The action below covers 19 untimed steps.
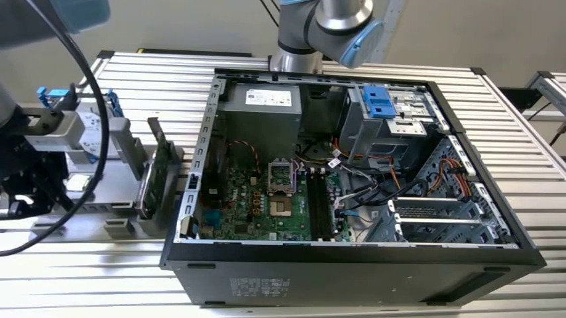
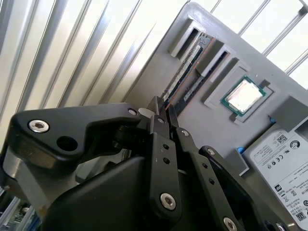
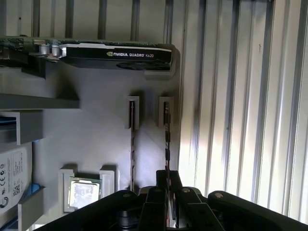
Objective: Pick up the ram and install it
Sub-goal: 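Pick up the ram and move it above insertion slot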
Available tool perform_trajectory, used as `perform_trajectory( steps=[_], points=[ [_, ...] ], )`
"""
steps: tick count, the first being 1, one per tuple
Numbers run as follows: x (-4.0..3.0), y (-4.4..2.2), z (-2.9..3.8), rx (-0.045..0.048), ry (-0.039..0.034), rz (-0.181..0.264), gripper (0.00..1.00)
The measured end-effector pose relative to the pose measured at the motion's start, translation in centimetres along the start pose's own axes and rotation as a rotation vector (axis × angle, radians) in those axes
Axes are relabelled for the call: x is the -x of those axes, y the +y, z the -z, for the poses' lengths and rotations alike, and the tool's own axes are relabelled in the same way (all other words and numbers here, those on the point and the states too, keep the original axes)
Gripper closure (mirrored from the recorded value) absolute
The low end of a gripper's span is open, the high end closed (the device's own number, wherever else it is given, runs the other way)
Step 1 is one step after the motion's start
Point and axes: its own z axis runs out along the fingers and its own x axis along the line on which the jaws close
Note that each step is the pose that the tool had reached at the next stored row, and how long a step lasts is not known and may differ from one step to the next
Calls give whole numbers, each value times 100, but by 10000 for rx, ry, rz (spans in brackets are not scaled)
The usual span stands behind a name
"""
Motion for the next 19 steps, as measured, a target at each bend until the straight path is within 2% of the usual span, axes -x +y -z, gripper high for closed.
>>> perform_trajectory(
  steps=[19],
  points=[
    [1, 2, 110, 0, 0, 0, 100]
  ],
)
